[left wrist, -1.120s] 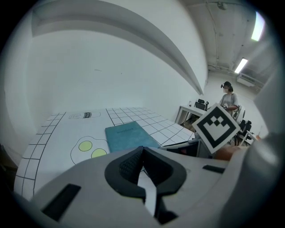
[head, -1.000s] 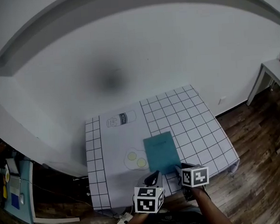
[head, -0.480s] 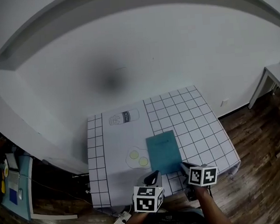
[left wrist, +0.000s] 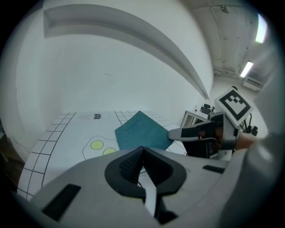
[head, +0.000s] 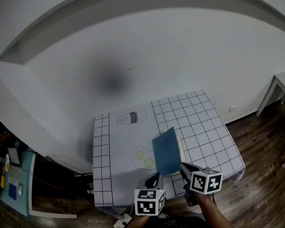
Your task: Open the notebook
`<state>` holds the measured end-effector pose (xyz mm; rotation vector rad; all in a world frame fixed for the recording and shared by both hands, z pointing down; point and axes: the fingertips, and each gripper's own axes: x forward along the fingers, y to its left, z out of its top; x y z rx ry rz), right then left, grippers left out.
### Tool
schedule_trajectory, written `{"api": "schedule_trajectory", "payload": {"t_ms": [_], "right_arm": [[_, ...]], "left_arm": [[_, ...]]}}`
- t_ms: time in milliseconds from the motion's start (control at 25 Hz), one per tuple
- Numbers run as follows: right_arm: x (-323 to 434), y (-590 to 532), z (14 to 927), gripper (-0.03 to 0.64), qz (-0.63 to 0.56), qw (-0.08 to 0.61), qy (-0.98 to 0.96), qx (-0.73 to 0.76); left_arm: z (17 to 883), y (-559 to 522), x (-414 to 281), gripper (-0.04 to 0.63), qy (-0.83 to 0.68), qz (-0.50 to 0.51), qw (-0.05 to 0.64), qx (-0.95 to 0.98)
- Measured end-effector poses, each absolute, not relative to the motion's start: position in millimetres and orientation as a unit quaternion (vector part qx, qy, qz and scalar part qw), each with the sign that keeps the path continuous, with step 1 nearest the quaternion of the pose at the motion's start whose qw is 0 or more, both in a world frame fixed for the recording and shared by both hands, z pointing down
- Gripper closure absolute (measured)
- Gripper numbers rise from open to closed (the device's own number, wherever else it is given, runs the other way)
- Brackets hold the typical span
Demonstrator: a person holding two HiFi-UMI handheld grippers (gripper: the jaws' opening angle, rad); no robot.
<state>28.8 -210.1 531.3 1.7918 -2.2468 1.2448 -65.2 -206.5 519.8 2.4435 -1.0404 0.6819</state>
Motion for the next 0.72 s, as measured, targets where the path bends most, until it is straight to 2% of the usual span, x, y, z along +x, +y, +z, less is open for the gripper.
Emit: {"api": "schedule_trajectory", "payload": {"t_ms": [720], "right_arm": [[-87, -239, 487, 0.6, 0.319, 0.037, -0.817, 0.478]], "left_arm": [[496, -218, -141, 0.584, -0.455, 0.202, 0.205, 0.843]]}}
